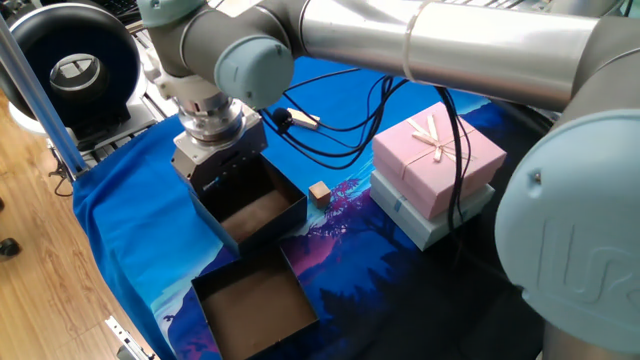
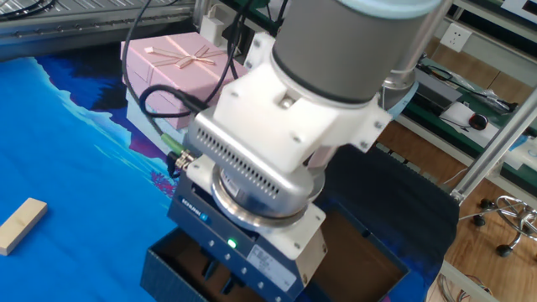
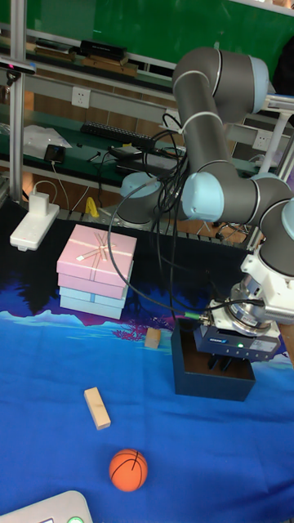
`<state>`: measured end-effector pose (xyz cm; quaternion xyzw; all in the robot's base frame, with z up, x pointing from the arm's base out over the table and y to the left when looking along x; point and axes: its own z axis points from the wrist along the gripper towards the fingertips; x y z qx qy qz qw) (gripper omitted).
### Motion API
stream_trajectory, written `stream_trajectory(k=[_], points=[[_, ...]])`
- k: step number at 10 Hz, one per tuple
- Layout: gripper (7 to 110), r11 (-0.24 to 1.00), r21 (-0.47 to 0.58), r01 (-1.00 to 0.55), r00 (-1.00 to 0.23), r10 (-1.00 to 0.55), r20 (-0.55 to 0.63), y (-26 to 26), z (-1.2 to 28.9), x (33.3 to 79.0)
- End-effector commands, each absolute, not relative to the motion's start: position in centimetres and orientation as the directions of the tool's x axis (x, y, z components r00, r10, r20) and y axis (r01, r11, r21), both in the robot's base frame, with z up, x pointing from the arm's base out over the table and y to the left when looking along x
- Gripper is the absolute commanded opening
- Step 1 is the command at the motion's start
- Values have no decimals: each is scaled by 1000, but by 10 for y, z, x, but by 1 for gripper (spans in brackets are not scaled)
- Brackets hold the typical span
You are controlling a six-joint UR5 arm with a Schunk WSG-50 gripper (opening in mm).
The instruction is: Take everything out of the gift box
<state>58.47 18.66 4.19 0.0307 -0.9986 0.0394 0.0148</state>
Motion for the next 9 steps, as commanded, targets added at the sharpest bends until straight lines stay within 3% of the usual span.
stream_trajectory(k=[1,2,3,9], points=[[22,996,-67,-52,-997,-49,55,187,53,576],[22,997,-67,-49,-997,-46,56,187,53,576],[7,997,-65,-52,-997,-48,59,187,55,574],[7,996,-65,-57,-995,-51,81,175,77,570]])
